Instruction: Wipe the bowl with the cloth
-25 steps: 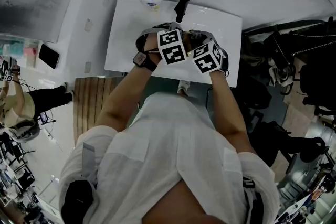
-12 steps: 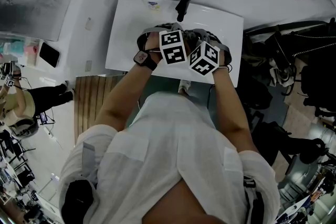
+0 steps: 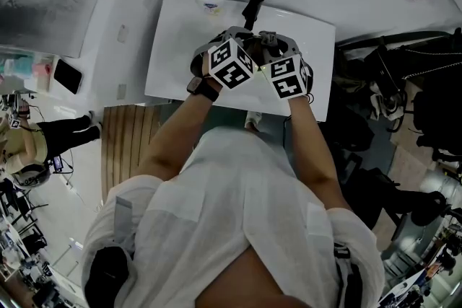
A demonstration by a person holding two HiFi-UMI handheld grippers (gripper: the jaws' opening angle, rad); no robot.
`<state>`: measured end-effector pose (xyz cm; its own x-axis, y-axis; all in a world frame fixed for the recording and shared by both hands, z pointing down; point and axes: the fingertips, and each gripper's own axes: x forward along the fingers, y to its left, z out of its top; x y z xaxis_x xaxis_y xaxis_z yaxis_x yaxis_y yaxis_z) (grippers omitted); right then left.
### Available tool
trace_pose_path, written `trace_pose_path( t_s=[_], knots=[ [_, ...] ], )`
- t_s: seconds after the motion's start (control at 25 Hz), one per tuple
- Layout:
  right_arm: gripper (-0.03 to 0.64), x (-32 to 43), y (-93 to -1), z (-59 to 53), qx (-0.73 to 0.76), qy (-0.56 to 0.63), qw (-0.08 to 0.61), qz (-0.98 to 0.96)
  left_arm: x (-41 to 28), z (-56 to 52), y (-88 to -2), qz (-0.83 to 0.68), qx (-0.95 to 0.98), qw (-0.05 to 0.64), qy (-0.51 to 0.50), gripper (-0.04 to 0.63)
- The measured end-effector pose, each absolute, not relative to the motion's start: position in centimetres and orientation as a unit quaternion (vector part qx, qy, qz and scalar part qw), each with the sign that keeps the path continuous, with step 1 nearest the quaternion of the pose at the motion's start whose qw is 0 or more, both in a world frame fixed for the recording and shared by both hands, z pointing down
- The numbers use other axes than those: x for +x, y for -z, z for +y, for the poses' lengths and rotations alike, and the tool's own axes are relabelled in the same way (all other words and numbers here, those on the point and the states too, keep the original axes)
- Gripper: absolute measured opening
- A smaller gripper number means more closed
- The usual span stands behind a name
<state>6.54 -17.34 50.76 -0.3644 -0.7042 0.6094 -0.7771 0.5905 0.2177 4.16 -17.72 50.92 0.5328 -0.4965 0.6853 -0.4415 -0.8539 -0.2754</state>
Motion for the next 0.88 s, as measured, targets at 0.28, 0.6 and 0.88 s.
trace_pose_path(
  t_s=[0.28, 0.6, 0.88],
  knots=[
    [0.058, 9.4, -50.2, -18.4, 0.565, -0.243, 0.128, -0.778, 2.2, -19.9, -49.0, 0.401, -0.880, -0.102, 0.233, 0.016],
    [0.055, 8.3, -52.2, -16.6, 0.601, -0.433, -0.046, -0.671, -0.2, -19.9, -49.3, 0.513, -0.817, -0.254, 0.072, 0.023],
    [0.057, 8.9, -52.0, -17.1, 0.589, -0.424, -0.032, -0.687, 0.5, -19.3, -49.4, 0.473, -0.842, -0.242, 0.097, 0.017]
  ],
)
